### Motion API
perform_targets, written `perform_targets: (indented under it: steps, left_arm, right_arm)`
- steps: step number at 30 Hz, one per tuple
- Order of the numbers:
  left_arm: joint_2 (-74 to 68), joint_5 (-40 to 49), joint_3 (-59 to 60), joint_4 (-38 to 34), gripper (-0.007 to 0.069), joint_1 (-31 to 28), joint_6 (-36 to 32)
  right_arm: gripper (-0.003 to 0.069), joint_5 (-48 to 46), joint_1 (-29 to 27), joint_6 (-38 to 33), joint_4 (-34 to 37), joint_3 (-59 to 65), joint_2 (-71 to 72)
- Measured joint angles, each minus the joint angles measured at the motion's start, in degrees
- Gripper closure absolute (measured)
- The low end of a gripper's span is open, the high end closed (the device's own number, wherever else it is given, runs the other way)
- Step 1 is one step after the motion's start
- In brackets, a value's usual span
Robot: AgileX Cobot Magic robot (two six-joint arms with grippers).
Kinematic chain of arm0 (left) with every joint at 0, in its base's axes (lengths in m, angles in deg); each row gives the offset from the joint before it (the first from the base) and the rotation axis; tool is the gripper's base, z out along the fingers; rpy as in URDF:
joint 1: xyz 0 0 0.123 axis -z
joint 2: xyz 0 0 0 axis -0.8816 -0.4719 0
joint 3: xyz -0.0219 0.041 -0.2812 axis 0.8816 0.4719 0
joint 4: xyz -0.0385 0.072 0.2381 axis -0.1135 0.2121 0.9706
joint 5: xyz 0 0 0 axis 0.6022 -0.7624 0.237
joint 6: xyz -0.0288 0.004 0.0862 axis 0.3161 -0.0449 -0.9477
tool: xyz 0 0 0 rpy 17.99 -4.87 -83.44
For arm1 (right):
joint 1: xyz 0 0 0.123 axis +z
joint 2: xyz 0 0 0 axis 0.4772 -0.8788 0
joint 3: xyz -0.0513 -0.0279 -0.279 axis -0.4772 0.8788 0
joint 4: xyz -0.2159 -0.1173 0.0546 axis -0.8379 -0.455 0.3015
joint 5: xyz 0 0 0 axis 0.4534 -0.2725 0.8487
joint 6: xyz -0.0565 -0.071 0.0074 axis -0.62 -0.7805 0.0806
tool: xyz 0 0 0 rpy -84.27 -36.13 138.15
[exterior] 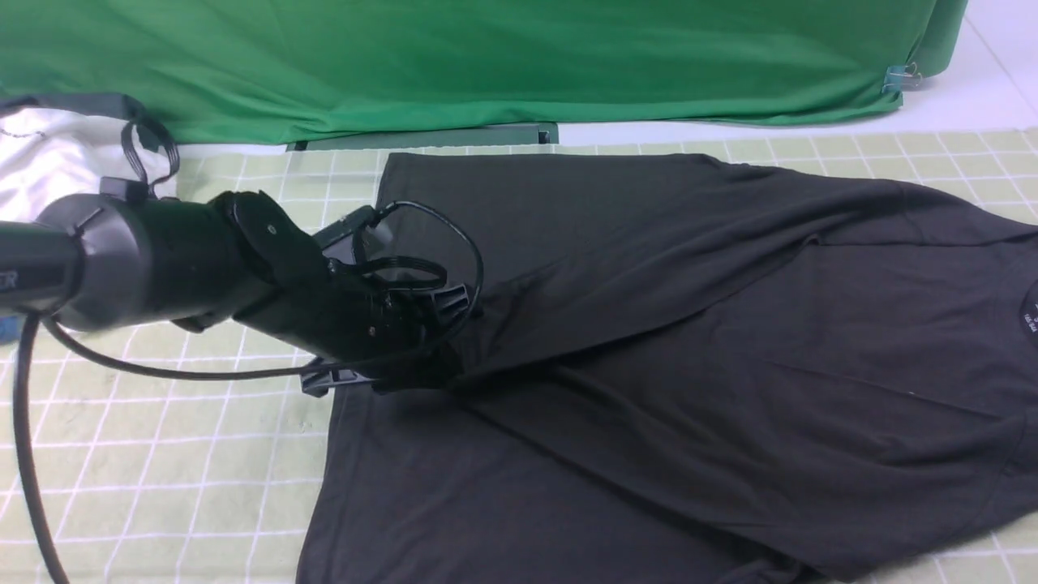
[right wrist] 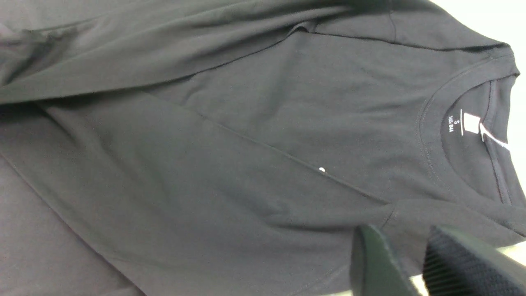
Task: Fold a long-sleeved shirt over a green coffee tablecloth.
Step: 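Fold the left side of the dark shirt inward over its body with the left gripper, then grasp the near edge of the shirt at its hem and shoulder corners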
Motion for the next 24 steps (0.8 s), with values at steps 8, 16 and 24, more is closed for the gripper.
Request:
perform_targets:
  steps: [8, 16, 24]
  left_arm:
    - [4.33, 5.26, -5.39, 7.2, 0.019, -4.8, -0.05]
    - [13.09, 18.4, -15.14, 14.3, 0.0053, -12.32, -0.05]
    - [16.72, 35.42, -10.94, 17.85, 0.013, -10.44, 0.02]
  right_arm:
    - [0.0461, -0.13, 0.0, 0.0, 0.0, 0.0, 0.0]
    - [0.0461, -0.39, 0.0, 0.0, 0.0, 0.0, 0.0]
    - [0.0461, -0.41, 0.0, 0.0, 0.0, 0.0, 0.0]
